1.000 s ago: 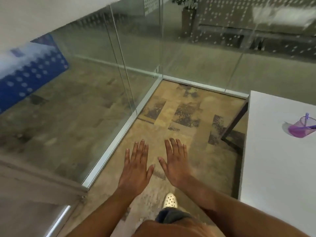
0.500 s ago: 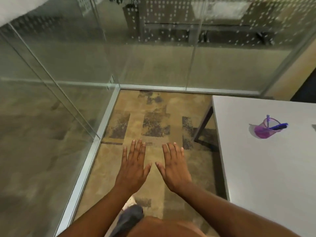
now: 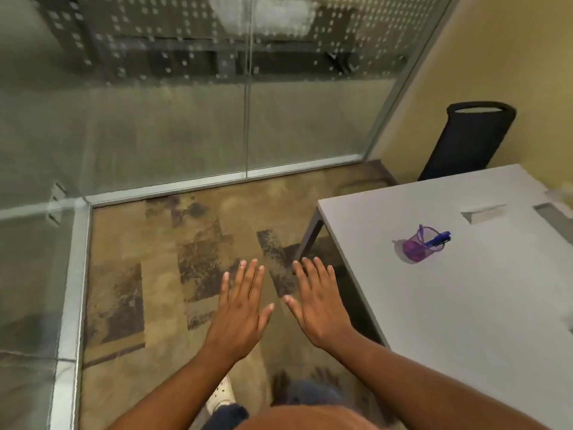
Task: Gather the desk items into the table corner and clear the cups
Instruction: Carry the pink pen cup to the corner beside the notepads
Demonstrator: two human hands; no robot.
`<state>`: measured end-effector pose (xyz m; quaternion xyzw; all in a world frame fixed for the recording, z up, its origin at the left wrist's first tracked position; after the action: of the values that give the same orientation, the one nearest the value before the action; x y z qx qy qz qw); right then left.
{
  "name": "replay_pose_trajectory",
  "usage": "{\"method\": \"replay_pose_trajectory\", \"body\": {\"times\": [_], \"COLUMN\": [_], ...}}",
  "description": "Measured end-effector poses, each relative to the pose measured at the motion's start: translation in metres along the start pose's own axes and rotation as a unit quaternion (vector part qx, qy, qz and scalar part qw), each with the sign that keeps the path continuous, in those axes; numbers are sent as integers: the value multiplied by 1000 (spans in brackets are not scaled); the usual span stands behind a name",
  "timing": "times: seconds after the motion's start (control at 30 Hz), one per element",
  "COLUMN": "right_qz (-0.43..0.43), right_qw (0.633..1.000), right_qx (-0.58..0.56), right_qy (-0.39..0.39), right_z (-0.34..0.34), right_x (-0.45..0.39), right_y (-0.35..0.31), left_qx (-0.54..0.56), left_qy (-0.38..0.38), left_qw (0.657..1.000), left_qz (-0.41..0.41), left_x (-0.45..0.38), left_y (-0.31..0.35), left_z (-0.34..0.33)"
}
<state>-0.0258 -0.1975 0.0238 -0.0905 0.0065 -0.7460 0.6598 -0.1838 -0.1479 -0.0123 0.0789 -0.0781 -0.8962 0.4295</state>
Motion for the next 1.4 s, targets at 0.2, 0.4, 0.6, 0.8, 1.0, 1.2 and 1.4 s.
{"method": "replay_pose_trajectory", "body": {"times": [0.2,0.4,0.6,0.8,1.0,1.2,1.4], "right_qz": [-175,-319,-434,-472,-556,-625,-642], "right_qw": [983,940,877,845,765,675,632], "right_qx": [-25,-58,-118,-136,-236,-351,-405], "right_qy": [57,109,168,210,224,177,158], "right_z": [26,31,37,40,19,-6,-12], "right_x": [-16,-22,-21,-16,-5,-9,-19], "right_y": [77,181,281,350,388,418,440], "left_qx": [30,16,5,1,-1,-35,6], "left_qy": [-29,-62,-67,-109,-202,-338,-361], "left_qw": [990,959,927,918,893,846,819], "left_qz": [-136,-277,-370,-382,-402,-410,-447], "left_x": [-105,-199,-292,-365,-404,-432,-460], "left_y": [50,140,230,288,318,322,352], "left_z": [-5,-39,-61,-93,-142,-208,-215]}}
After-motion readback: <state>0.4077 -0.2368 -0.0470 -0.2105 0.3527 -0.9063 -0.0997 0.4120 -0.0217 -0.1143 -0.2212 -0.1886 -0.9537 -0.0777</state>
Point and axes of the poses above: each hand's wrist, its own x-axis away from the middle knuckle, its own z-axis out of the back of the hand, y = z × x, the point moved 8 cm from there along -x, towards the middle knuckle, and after that the axes turned 2 degrees about -x, right-handed, at the moved point
